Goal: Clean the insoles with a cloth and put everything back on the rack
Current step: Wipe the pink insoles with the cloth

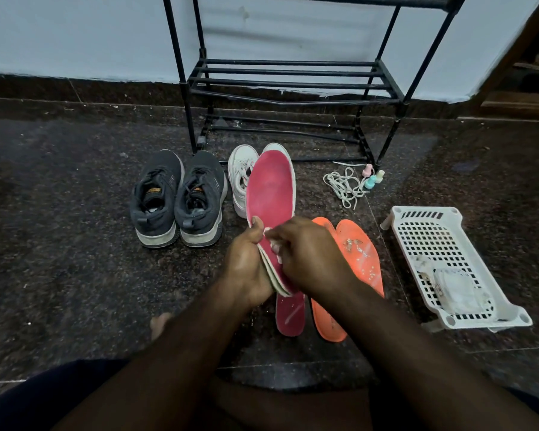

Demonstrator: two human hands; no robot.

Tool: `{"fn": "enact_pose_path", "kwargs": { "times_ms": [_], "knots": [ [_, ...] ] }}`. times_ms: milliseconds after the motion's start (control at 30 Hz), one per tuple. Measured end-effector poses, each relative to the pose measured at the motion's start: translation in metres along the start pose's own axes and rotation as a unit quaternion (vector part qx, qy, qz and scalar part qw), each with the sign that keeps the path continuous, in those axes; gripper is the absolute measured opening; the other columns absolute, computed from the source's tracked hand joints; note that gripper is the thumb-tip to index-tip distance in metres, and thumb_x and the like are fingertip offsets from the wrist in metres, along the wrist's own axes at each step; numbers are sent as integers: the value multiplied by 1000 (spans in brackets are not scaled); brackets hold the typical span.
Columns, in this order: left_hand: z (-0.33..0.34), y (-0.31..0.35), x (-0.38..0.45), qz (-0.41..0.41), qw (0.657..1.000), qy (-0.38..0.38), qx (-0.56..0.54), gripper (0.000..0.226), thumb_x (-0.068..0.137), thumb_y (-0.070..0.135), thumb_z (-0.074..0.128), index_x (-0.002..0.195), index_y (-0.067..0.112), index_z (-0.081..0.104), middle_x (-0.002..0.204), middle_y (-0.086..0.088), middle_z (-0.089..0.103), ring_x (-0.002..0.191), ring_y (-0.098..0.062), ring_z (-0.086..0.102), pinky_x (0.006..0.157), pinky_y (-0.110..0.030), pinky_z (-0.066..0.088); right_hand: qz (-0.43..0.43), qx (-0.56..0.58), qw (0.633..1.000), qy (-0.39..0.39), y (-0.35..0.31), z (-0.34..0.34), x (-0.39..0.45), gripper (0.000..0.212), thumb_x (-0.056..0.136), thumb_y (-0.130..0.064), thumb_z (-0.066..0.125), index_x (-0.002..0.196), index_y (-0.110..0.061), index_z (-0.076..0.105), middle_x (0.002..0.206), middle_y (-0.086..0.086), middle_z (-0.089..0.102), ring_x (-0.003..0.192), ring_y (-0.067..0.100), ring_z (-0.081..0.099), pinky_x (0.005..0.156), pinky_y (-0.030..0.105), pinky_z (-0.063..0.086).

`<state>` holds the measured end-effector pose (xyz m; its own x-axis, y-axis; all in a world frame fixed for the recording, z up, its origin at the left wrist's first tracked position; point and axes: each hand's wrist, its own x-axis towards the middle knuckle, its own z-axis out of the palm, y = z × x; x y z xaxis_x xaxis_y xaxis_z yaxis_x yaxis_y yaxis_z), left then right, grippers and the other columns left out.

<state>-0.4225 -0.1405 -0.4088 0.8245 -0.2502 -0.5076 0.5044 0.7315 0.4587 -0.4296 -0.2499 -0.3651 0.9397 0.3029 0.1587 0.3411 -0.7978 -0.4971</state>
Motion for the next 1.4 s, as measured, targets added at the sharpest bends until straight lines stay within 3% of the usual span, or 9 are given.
{"fn": "enact_pose_path", "kwargs": {
  "times_ms": [67,200,400,533,800,933,1067,1167,1400],
  "knots": [
    [-2,4,1,-4,1000,11,5,65,104,51,34,113,-3,68,123,-26,64,109,-36,62,109,-51,41,-14,-36,998,-57,-3,5,-7,26,79,-20,54,92,-18,76,85,8,67,83,29,62,72,39,50],
    [-2,14,4,3,1000,25,2,65,103,56,33,123,2,64,125,-23,66,113,-35,64,94,-50,48,9,67,990,-120,-1,-6,-14,17,84,-8,65,91,-17,78,86,-2,75,78,9,66,75,28,51],
    [0,8,-2,8,1000,-8,-12,68,105,49,29,104,-4,71,100,-25,71,95,-35,61,96,-48,44,61,286,956,16,12,-16,0,28,87,5,63,98,-18,75,97,1,62,71,14,69,71,27,58],
    [-2,7,0,6,1000,-10,-8,60,105,48,32,122,-2,61,109,-23,70,103,-34,63,116,-50,33,-21,101,994,30,15,-2,-2,19,81,-5,70,94,-16,78,90,-1,70,81,14,66,79,29,51],
    [-6,4,1,-11,998,40,39,57,104,50,33,112,3,65,86,-14,68,56,-21,61,61,-28,50,-89,-75,992,-56,14,14,-2,9,76,-14,66,78,-11,74,83,7,65,76,28,63,72,33,47],
    [-5,2,2,-10,998,44,39,65,105,48,35,104,-5,72,120,-24,64,108,-36,60,111,-47,37,-35,-41,993,-101,7,7,-7,20,76,-12,56,84,-18,74,83,2,68,81,22,62,71,35,50],
    [-8,-1,7,-21,999,34,2,63,103,49,36,106,-3,71,110,-24,63,94,-32,58,98,-44,40,29,103,993,-54,10,-7,-7,16,83,-6,65,89,-17,75,83,-5,73,77,4,64,72,18,47],
    [-1,-3,0,-14,999,33,8,54,105,43,35,115,-1,64,100,-22,70,92,-32,67,101,-47,45,23,22,999,21,11,2,-2,15,81,-9,67,91,-16,76,88,3,70,84,18,63,77,25,45],
    [-3,5,2,-39,998,41,2,71,102,54,38,131,-8,55,135,-27,59,127,-38,57,107,-51,44,72,126,981,-130,-3,-1,-18,17,79,-4,65,83,-18,74,75,-4,73,72,11,68,72,31,54]
  ]
}}
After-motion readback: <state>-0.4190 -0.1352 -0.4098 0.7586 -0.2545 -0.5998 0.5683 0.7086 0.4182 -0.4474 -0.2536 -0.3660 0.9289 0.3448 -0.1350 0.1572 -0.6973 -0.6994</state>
